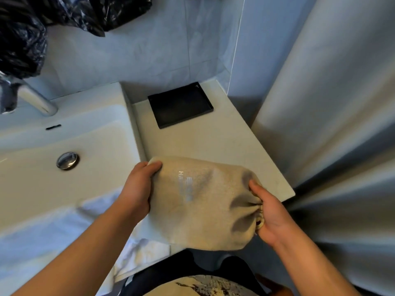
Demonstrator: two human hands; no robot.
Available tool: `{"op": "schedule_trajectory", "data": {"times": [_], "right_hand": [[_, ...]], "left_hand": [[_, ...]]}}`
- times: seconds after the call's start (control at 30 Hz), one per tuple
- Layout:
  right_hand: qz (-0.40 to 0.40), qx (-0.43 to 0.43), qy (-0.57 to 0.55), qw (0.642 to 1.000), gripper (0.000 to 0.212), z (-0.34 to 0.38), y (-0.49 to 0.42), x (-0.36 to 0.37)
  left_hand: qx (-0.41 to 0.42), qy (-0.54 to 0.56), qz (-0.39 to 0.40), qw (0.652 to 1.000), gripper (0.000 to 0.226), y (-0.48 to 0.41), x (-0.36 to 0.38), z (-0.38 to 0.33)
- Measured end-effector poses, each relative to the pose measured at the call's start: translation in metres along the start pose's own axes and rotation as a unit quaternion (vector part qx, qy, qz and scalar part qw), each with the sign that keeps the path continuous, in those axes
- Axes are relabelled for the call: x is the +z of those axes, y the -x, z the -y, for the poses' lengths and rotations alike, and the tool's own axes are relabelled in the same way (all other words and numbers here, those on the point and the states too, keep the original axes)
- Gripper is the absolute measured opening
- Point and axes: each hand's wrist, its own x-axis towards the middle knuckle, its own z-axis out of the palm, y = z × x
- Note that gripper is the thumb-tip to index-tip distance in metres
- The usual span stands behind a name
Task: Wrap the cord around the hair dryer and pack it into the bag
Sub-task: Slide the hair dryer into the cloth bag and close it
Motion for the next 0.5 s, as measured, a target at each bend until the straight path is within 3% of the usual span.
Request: {"op": "schedule_trajectory", "data": {"times": [0.5], "right_hand": [[0.073, 0.048, 0.035, 0.996, 0.031, 0.071, -0.063, -0.012]], "left_hand": [[-0.007, 0.028, -0.077, 0.997, 0.021, -0.024, 0.045, -0.016]]}}
